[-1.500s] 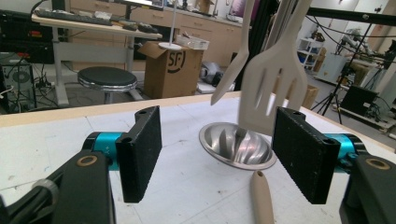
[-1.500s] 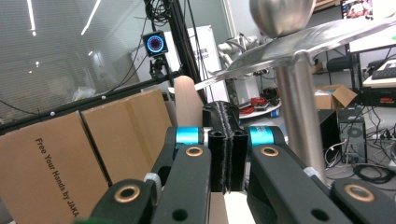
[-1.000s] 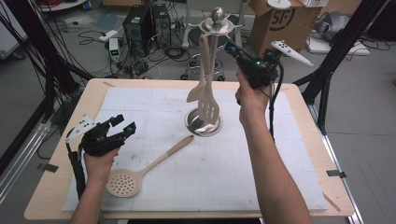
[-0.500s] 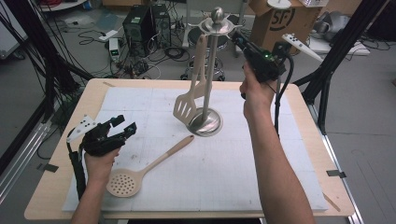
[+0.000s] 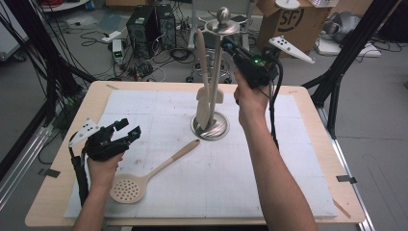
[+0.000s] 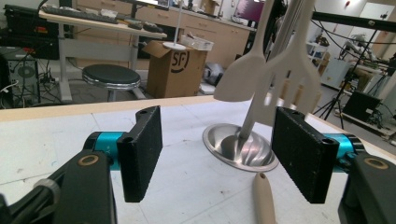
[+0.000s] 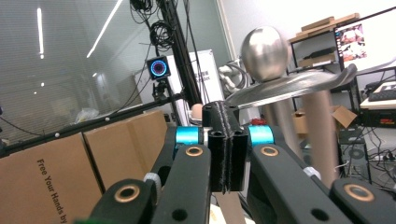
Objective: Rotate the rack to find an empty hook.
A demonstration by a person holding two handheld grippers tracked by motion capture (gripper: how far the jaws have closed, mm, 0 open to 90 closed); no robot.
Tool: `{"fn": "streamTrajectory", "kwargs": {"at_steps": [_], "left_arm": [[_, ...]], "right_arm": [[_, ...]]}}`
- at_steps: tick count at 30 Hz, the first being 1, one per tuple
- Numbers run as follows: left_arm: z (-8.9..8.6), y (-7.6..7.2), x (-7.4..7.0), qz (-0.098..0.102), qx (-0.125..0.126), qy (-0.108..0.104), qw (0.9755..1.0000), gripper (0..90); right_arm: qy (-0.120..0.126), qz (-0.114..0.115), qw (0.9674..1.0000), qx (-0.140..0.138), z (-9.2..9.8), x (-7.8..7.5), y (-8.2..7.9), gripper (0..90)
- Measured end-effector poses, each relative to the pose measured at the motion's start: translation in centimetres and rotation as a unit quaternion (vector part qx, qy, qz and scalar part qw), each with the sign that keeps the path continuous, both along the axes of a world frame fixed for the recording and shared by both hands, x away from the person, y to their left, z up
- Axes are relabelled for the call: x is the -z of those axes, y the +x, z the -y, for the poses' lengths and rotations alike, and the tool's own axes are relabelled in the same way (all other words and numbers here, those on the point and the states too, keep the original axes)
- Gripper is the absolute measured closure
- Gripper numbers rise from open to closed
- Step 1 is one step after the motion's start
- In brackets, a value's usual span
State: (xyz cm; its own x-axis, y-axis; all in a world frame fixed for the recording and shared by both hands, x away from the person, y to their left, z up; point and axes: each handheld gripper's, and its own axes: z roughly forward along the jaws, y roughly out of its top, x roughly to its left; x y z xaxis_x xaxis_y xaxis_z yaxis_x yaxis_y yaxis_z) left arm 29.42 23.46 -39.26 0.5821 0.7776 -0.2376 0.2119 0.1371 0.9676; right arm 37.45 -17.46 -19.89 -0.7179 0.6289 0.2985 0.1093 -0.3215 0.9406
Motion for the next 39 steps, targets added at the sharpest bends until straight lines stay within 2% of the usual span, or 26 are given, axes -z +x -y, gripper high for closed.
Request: {"fn": "streamTrajectory", "kwargs": {"at_steps": [6, 11, 15, 20, 22, 23, 26, 28, 29, 35, 39], "left_arm": [[-0.2, 0.0, 0.0, 0.001, -0.003, 0.001, 1.0000, 34.4], [-0.2, -0.1, 0.0, 0.003, -0.002, 0.004, 1.0000, 34.4], [-0.2, -0.1, 0.0, 0.003, -0.001, 0.004, 1.0000, 34.3], [0.0, -0.2, -0.1, 0.004, 0.001, 0.001, 1.0000, 34.3], [0.1, -0.3, -0.1, 0.005, 0.004, 0.002, 1.0000, 34.3], [0.1, -0.3, -0.1, 0.005, 0.004, 0.002, 1.0000, 34.3], [0.3, -0.3, 0.1, 0.003, 0.009, 0.004, 0.9999, 34.1], [0.6, -0.3, 0.2, 0.004, 0.012, 0.006, 0.9999, 33.9], [0.7, -0.3, 0.2, 0.005, 0.012, 0.008, 0.9999, 33.9], [1.2, -0.1, 0.3, -0.002, 0.019, 0.017, 0.9997, 32.9], [1.4, -0.1, 0.4, -0.001, 0.024, 0.021, 0.9995, 32.4]], "right_arm": [[-0.002, -0.001, 0.9999, -0.011, -1.2, -0.1, 0.2, 90.0], [-0.013, -0.002, 0.9998, -0.017, -1.8, -0.1, 0.3, 90.0], [-0.017, -0.004, 0.9998, -0.011, -0.9, 0.3, -0.1, 90.0], [-0.017, -0.019, 0.9997, 0.006, 1.4, 2.1, -0.7, 89.4], [-0.022, -0.025, 0.9993, 0.015, 2.3, 2.9, -1.0, 83.7], [-0.023, -0.029, 0.9991, 0.019, 2.7, 3.2, -1.2, 77.7], [-0.024, -0.037, 0.9986, 0.028, 3.7, 4.3, -1.6, 49.2], [-0.025, -0.029, 0.9989, 0.025, 4.2, 4.9, -1.8, 39.5], [-0.031, -0.036, 0.9986, 0.025, 4.4, 5.1, -1.9, 33.2], [-0.042, -0.044, 0.9982, 0.002, 5.2, 7.0, -2.3, 22.9], [-0.053, -0.063, 0.9966, 0.002, 6.0, 8.9, -2.4, 20.3]]}}
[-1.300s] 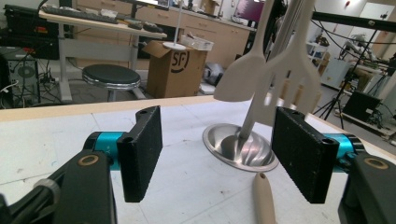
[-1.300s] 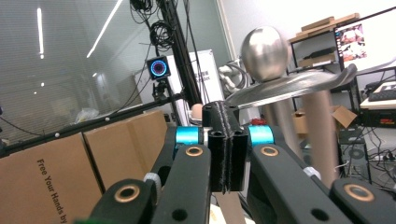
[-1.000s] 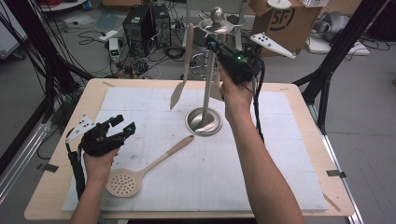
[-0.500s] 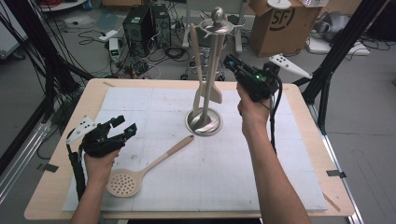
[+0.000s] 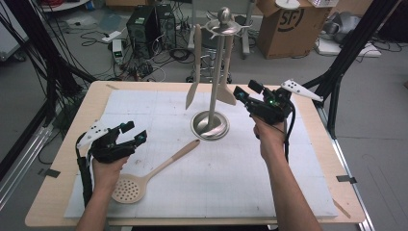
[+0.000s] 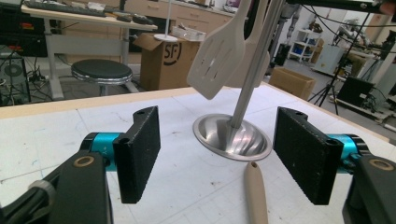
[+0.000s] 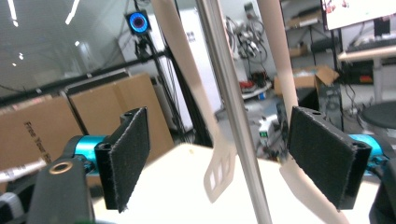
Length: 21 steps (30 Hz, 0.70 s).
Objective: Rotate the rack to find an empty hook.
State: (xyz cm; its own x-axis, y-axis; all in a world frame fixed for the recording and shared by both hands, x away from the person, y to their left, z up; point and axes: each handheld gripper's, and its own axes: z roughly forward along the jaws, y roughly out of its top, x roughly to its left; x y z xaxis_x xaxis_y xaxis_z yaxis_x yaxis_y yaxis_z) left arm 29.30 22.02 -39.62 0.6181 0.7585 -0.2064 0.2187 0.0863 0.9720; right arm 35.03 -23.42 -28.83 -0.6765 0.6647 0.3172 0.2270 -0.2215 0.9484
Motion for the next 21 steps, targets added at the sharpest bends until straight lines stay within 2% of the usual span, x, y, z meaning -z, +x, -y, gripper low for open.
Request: {"fn": "streamTrajectory", "kwargs": {"at_steps": [6, 9, 13, 17, 19, 21], "left_arm": [[0.0, 0.1, 0.0, -0.003, 0.005, 0.002, 1.0000, 32.1], [0.1, 0.1, 0.0, -0.004, 0.004, 0.002, 1.0000, 32.1], [0.0, 0.0, -0.1, -0.003, 0.002, 0.001, 1.0000, 31.9], [0.2, 0.1, -0.1, -0.005, 0.005, 0.002, 1.0000, 31.6], [0.3, 0.2, -0.1, -0.011, 0.014, 0.000, 0.9998, 31.0], [0.5, 0.2, 0.0, -0.012, 0.020, 0.008, 0.9997, 30.5]], "right_arm": [[-0.037, -0.016, 0.9991, 0.012, 1.1, 2.6, -0.9, 16.5], [-0.044, -0.027, 0.9984, 0.023, 1.5, 3.6, -1.1, 15.6], [-0.063, -0.031, 0.9971, 0.029, 1.7, 4.5, -1.4, 15.5], [-0.070, -0.033, 0.9964, 0.032, 2.2, 5.2, -1.9, 15.5], [-0.079, -0.030, 0.9956, 0.038, 2.5, 5.7, -2.1, 15.5], [-0.092, -0.034, 0.9942, 0.044, 2.9, 6.2, -2.2, 15.4]]}}
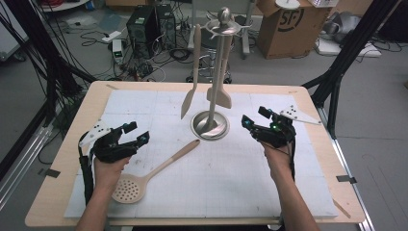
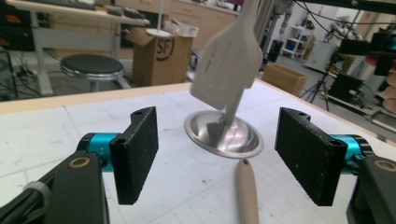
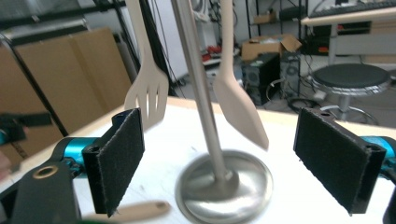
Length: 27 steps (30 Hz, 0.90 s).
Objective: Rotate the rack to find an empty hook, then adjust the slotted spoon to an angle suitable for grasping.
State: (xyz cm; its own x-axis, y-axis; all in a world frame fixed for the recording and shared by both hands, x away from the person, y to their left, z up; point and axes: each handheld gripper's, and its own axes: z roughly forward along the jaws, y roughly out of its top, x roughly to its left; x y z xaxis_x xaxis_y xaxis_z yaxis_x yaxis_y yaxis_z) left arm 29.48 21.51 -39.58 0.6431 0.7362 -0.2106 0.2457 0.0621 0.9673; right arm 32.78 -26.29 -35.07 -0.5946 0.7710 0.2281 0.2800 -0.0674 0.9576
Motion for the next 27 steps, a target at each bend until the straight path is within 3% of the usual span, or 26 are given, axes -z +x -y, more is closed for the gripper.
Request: {"fn": "streamTrajectory", "kwargs": {"at_steps": [2, 9, 16, 23, 27], "left_arm": [[0.2, 0.0, 0.0, -0.001, 0.004, 0.004, 1.0000, 30.4], [0.7, 0.1, 0.0, -0.004, 0.011, 0.012, 0.9999, 30.0], [0.6, -0.2, -0.3, 0.003, 0.005, 0.015, 0.9999, 30.1], [1.4, -0.2, -0.2, -0.009, 0.019, 0.024, 0.9995, 30.0], [1.8, -0.2, -0.2, -0.015, 0.027, 0.014, 0.9994, 30.3]], "right_arm": [[-0.005, -0.014, 0.9999, 0.002, 0.4, 0.6, -0.1, 15.1], [-0.001, -0.019, 0.9998, 0.010, 1.9, 2.5, -1.1, 15.1], [-0.001, -0.019, 0.9997, 0.015, 3.0, 3.3, -1.9, 15.2], [0.002, -0.029, 0.9994, 0.018, 4.3, 4.9, -2.8, 15.2], [-0.001, -0.033, 0.9993, 0.014, 4.6, 5.6, -3.2, 15.1]]}}
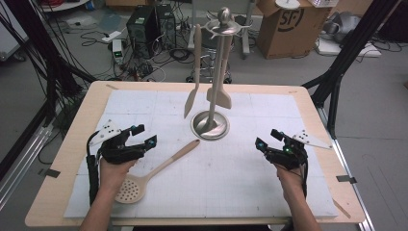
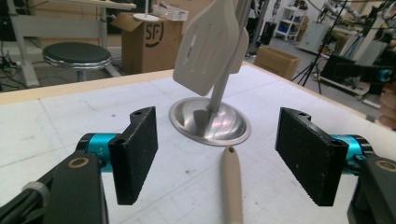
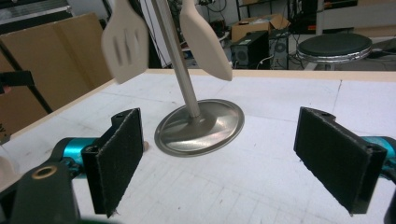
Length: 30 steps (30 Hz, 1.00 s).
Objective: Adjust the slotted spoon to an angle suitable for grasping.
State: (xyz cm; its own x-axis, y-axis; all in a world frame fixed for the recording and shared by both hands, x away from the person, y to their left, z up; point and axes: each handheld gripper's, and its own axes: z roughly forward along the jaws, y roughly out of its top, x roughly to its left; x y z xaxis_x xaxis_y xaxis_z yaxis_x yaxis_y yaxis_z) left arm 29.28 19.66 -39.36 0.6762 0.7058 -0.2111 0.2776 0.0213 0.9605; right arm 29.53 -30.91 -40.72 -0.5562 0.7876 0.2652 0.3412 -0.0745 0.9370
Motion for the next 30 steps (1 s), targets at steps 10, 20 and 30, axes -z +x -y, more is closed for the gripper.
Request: {"fn": "streamTrajectory", "kwargs": {"at_steps": [10, 20, 30], "left_arm": [[0.9, 0.5, 0.4, -0.058, 0.028, 0.008, 0.9979, 30.1], [2.4, 1.7, 0.6, -0.152, 0.067, 0.088, 0.9822, 31.2], [3.6, 2.3, 0.8, -0.190, 0.091, 0.151, 0.9659, 34.9]], "right_arm": [[-0.027, 0.021, 0.9994, -0.011, -0.1, 0.3, -0.8, 15.2], [-0.018, 0.018, 0.9996, -0.015, 0.5, 0.9, -1.2, 15.2], [-0.020, 0.014, 0.9996, -0.012, 0.6, 1.4, -1.5, 15.3]]}}
